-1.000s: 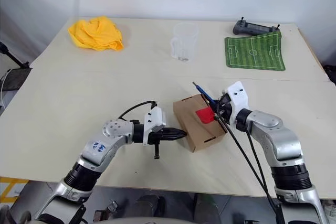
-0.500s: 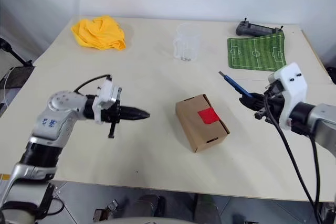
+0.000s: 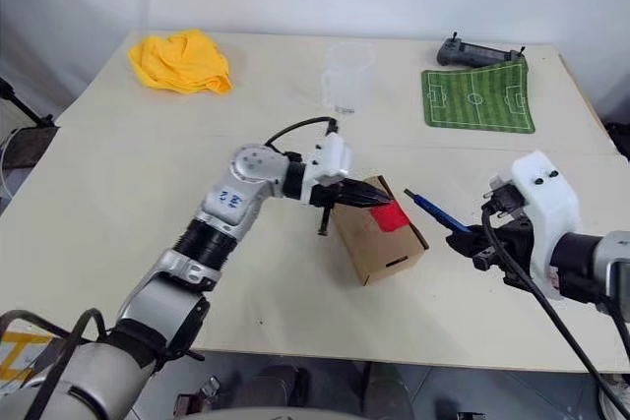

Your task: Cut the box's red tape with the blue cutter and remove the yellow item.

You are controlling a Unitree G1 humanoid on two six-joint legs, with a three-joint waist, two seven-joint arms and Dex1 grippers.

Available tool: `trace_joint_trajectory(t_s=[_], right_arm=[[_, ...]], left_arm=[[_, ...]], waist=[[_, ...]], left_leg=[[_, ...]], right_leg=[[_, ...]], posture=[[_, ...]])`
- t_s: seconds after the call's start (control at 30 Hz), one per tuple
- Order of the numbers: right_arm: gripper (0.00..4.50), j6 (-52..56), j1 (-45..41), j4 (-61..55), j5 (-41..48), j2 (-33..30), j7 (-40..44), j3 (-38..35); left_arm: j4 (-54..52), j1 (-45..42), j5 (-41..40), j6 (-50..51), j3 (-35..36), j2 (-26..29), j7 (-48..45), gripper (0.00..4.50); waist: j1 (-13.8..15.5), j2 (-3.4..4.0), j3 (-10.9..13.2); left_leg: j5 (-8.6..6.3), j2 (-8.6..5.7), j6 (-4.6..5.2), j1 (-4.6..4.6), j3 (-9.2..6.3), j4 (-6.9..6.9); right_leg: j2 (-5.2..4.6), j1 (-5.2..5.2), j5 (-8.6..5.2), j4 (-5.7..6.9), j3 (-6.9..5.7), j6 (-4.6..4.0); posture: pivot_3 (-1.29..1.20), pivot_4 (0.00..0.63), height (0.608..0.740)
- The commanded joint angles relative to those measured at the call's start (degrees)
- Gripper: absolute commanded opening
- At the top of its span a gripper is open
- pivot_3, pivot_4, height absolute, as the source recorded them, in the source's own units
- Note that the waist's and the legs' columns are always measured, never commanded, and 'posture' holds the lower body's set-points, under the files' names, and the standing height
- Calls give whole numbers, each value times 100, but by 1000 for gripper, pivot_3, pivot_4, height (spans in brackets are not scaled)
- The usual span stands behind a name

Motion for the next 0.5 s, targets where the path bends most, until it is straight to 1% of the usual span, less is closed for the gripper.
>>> trace_joint_trajectory(t_s=[0.03, 0.2, 0.37, 0.5], right_arm=[[180, -1039, -108, -214, 111, -363, -247, 321], [180, -1416, 88, -268, 111, -538, -327, 373], [180, -1638, -144, -149, 111, -695, -169, 649], [180, -1591, -164, -95, 111, -787, 6, 763]], left_arm=[[108, -27, 226, -63, -32, 51, 126, 0], [-25, 63, 432, 14, -77, 152, 253, 0], [-44, 163, 447, 171, 91, 506, 281, 0], [-301, 277, 362, 396, 40, 541, 159, 0]], waist=[[-9, 0, 0], [28, -1, 0], [94, 0, 0], [161, 0, 0]], left_leg=[[0, 0, 1, 3, 4, 0], [1, 5, -1, -3, -7, 0], [-1, 2, 1, -14, -12, 0], [-1, 4, 0, -16, -16, -2]], right_leg=[[1, 0, 0, 1, 4, 0], [3, -4, 0, -4, 1, -1], [0, -8, 2, -20, -3, 0], [-1, -8, 2, -27, -5, 0]], posture=[[0, 150, 740], [0, 150, 740], [0, 150, 740], [0, 150, 740]])
